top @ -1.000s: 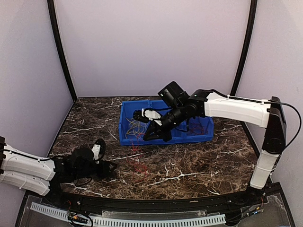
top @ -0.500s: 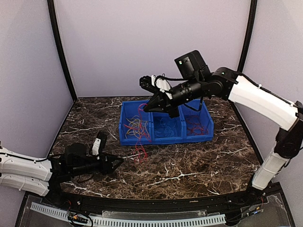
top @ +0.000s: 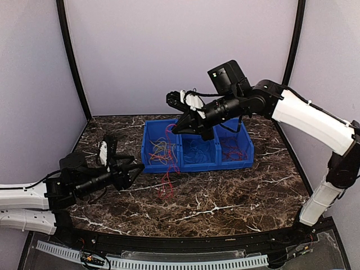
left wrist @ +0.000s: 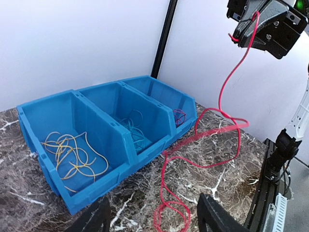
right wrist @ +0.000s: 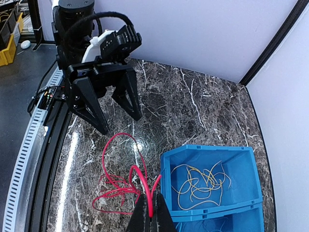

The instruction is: Untangle the cables

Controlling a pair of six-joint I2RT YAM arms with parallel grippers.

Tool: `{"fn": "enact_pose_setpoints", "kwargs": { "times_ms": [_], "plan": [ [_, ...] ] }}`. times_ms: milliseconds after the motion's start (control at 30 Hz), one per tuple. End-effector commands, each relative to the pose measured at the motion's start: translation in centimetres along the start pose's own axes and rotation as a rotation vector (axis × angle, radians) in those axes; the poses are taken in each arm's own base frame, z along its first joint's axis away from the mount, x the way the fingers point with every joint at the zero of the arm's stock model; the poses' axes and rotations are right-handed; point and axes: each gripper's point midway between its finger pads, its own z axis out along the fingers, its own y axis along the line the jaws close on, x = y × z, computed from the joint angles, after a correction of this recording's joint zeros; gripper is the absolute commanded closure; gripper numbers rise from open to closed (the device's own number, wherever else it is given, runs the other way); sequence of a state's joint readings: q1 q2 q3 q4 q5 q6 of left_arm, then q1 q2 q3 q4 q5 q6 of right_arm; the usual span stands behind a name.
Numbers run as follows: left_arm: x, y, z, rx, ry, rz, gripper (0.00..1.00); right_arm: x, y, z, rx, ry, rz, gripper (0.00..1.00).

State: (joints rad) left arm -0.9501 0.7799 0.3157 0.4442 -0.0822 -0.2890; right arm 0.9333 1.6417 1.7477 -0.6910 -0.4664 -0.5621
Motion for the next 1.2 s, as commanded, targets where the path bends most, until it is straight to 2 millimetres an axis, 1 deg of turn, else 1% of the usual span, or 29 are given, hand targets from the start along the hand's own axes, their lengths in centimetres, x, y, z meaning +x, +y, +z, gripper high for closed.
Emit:
{"fn": "enact_pose_setpoints", "kwargs": {
  "times_ms": [0,33,67,100,133,167,200,300,333,367,400,433,467,500,533,567,633,667,700,733,767,800,867,900,933,967,1033,1100,1167],
  "plan": [
    [-1.6,-0.4,1.1,-0.053,0.056,0.258,0.36,-0.4,0.4,0.0,-0.010,-0.016,0.013,1.00],
    [-1.3,-0.4,1.4,-0.059,0.078,0.281,0.36,-0.3,0.5,0.1,-0.014,-0.014,0.019,1.00],
    [-2.2,-0.8,1.6,-0.061,0.067,0.319,0.37,-0.2,0.4,0.2,-0.013,-0.013,0.022,1.00],
    [-1.7,-0.5,1.9,-0.072,0.100,0.332,0.39,-0.1,0.4,0.2,-0.011,-0.010,0.025,1.00],
    [-2.6,-0.8,2.1,-0.072,0.094,0.329,0.43,-0.1,0.3,0.3,-0.008,-0.008,0.027,1.00],
    [-2.2,-0.6,2.3,-0.083,0.120,0.324,0.45,0.0,0.2,0.3,-0.004,-0.006,0.034,1.00],
    [-2.6,-0.6,2.4,-0.091,0.117,0.300,0.48,0.0,0.1,0.4,0.004,-0.004,0.038,1.00],
    [-1.9,0.0,1.7,-0.125,0.108,0.194,0.52,-0.1,-0.5,0.4,0.030,-0.003,0.050,1.00],
    [-1.8,-0.2,1.4,-0.117,0.097,0.174,0.53,-0.1,-0.7,0.4,0.039,-0.003,0.051,1.00],
    [-1.2,-0.4,0.9,-0.097,0.093,0.143,0.53,-0.1,-0.9,0.5,0.044,-0.001,0.056,1.00],
    [-1.6,-1.0,0.6,-0.066,0.065,0.126,0.53,-0.1,-1.0,0.5,0.050,0.000,0.058,1.00],
    [-0.5,-2.0,0.5,-0.001,0.085,0.111,0.52,0.0,-1.0,0.6,0.053,0.002,0.062,1.00],
    [-0.4,-2.6,0.6,0.034,0.078,0.100,0.52,-0.1,-1.1,0.6,0.056,-0.001,0.066,1.00],
    [0.2,-3.5,0.6,0.079,0.091,0.084,0.50,-0.1,-1.2,0.7,0.060,-0.003,0.068,1.00],
    [0.2,-4.1,1.0,0.105,0.083,0.077,0.48,-0.1,-1.3,0.8,0.064,-0.002,0.071,1.00],
    [0.5,-4.7,1.1,0.124,0.082,0.068,0.44,-0.1,-1.4,0.8,0.066,-0.004,0.074,1.00],
    [0.4,-5.6,2.0,0.146,0.050,0.054,0.39,0.1,-1.5,1.0,0.072,0.002,0.078,1.00],
    [0.3,-5.9,2.8,0.147,0.031,0.043,0.38,0.2,-1.7,1.1,0.077,0.005,0.079,1.00],
    [-0.1,-6.3,3.3,0.149,0.018,0.033,0.35,0.4,-1.8,1.2,0.080,0.011,0.082,1.00],
    [-0.3,-6.3,4.4,0.135,0.011,0.015,0.34,0.4,-1.8,1.2,0.084,0.014,0.083,1.00],
    [-0.4,-6.4,4.9,0.130,0.008,0.006,0.33,0.5,-1.9,1.3,0.087,0.017,0.086,1.00],
    [-0.4,-6.6,5.9,0.126,0.000,-0.012,0.32,0.6,-1.9,1.3,0.088,0.017,0.087,1.00],
    [-1.0,-6.9,7.1,0.128,-0.036,-0.045,0.31,0.6,-2.0,1.3,0.091,0.019,0.089,1.00],
    [-0.6,-6.7,7.9,0.113,-0.035,-0.057,0.31,0.6,-2.0,1.3,0.091,0.017,0.090,1.00],
    [-1.3,-6.1,8.4,0.066,-0.059,-0.096,0.31,0.5,-2.0,1.3,0.092,0.017,0.090,1.00],
    [-0.7,-5.7,9.1,0.038,-0.050,-0.109,0.31,0.5,-2.0,1.3,0.090,0.016,0.092,1.00],
    [-1.1,-5.5,9.8,0.023,-0.083,-0.134,0.32,0.5,-1.9,1.3,0.089,0.014,0.094,1.00],
    [-1.2,-5.6,10.3,0.027,-0.107,-0.144,0.34,0.6,-2.0,1.3,0.090,0.016,0.095,1.00],
    [-1.3,-5.8,10.8,0.035,-0.117,-0.142,0.44,0.7,-2.1,1.4,0.096,0.019,0.094,1.00]
  ]
}}
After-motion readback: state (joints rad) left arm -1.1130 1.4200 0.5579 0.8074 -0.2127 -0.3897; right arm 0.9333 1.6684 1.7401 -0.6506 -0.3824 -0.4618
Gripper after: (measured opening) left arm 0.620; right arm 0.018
